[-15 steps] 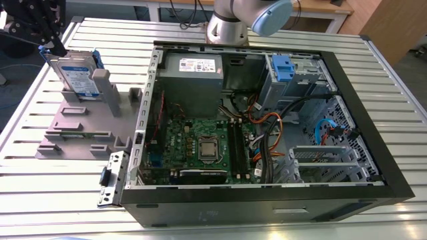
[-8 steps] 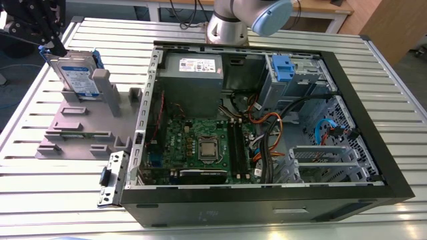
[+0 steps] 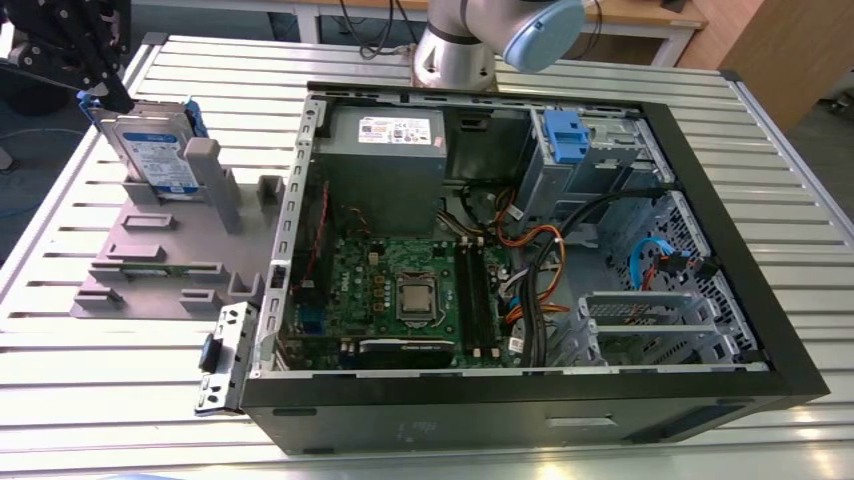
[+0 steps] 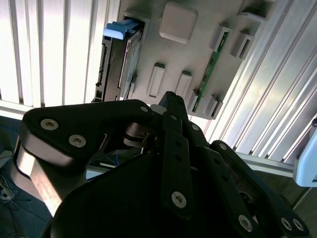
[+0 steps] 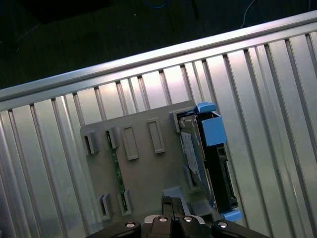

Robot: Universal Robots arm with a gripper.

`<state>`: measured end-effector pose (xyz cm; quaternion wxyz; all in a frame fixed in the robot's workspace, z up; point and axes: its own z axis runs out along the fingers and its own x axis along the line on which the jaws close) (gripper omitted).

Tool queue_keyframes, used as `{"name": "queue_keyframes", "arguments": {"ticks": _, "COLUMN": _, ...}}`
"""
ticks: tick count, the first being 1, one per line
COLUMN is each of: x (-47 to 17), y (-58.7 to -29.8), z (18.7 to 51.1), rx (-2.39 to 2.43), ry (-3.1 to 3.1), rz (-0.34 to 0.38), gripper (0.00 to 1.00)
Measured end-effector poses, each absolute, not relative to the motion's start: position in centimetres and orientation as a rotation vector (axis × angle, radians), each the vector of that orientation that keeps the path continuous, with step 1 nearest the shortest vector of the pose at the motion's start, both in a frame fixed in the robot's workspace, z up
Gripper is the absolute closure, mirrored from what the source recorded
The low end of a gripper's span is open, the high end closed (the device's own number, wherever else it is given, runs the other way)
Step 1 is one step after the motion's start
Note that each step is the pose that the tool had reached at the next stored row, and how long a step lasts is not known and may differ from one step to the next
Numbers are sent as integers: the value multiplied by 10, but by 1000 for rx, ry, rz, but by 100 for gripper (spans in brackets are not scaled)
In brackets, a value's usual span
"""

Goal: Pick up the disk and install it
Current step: 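Pick up the disk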

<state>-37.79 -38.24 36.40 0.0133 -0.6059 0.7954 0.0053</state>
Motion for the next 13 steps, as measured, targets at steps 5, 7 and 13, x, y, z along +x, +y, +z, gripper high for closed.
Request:
{"name": "queue_keyframes", "arguments": {"ticks": 5, "x": -378, "y": -382, "z": 364, "rx": -1891, "ry": 2476, "rz": 17, "gripper": 89}}
{"name": "queue_keyframes", "arguments": {"ticks": 7, "x": -378, "y": -382, "z": 364, "rx": -1892, "ry": 2475, "rz": 17, "gripper": 89}}
{"name": "queue_keyframes", "arguments": {"ticks": 13, "x": -378, "y": -382, "z": 364, "rx": -1895, "ry": 2472, "rz": 17, "gripper": 89}}
